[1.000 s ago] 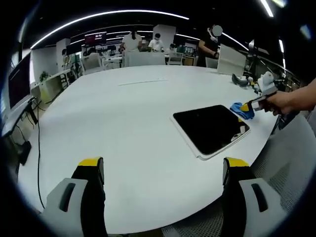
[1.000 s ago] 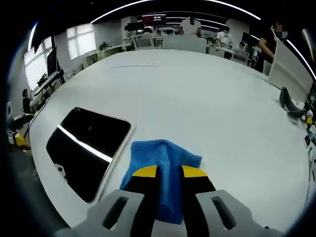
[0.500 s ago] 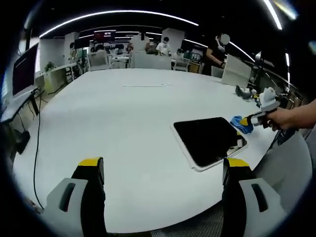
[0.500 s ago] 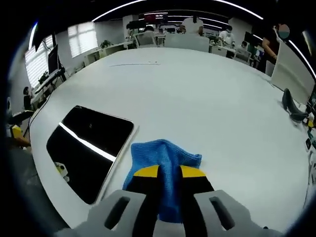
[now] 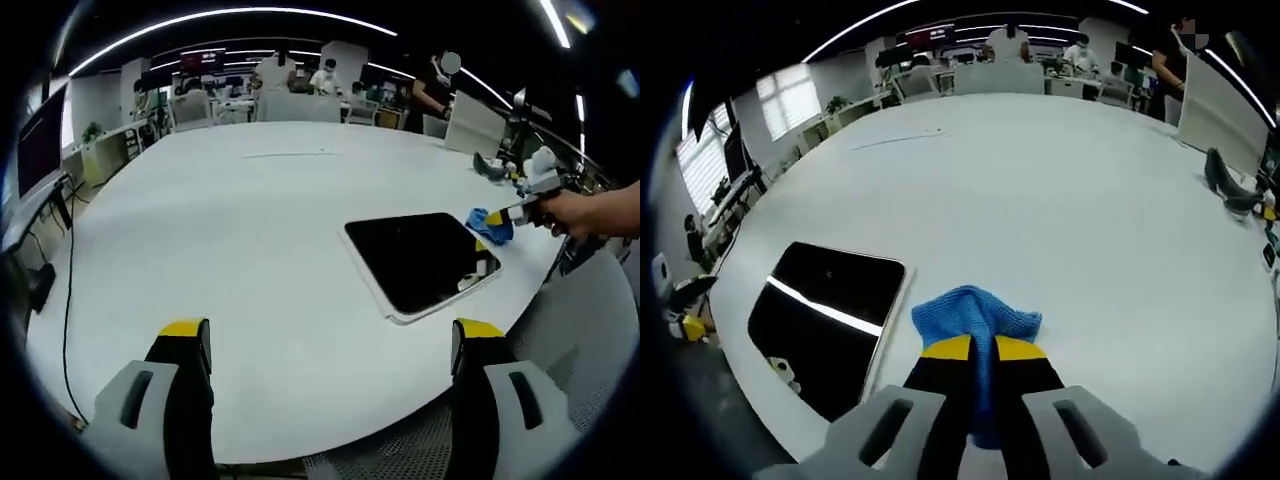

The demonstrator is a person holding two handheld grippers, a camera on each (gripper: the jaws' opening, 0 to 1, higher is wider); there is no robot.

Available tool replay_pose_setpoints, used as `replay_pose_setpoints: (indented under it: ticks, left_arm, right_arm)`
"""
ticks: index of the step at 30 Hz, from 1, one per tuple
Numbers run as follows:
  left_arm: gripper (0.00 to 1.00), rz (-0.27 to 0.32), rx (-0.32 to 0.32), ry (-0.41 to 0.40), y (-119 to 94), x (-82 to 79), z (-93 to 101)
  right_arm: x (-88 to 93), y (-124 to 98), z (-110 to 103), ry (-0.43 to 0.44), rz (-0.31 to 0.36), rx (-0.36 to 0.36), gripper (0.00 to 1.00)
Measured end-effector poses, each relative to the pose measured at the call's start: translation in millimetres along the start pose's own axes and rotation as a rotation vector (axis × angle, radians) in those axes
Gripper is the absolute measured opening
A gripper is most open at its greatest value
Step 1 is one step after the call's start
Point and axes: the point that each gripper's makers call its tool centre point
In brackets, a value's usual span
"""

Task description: Wipe the mirror surface with the cleaning cloth until all visible marks leave the cleaned area.

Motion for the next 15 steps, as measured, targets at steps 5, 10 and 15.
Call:
replay_pose_setpoints:
  ticks: [5,10,15]
  left_arm:
    - [0.99,-0.029,0.000,-0.003,0,7.4,-1.2]
    - [0.99,0.005,0.004,0.004,0,0.0,0.5]
    - [0.99,-0.050,-0.035,0.084,-1,5.8,-6.4]
  right_arm:
    - [-5.9,-12,-12,0.201,-0.025,-0.041,0.01]
    - [-24.6,-18,-25,0.217,0.020,-0.064,0.01]
    - [-35.2,-21,-28,0.293,0.023,-0.061,0.01]
Point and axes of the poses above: the point that each gripper's makers call its tool centre point, and the gripper's own axes: y roughly forward along the fingers, z roughly to its right, x roughly out of its underside, and after that the axes turned 2 degrees about z, right-handed
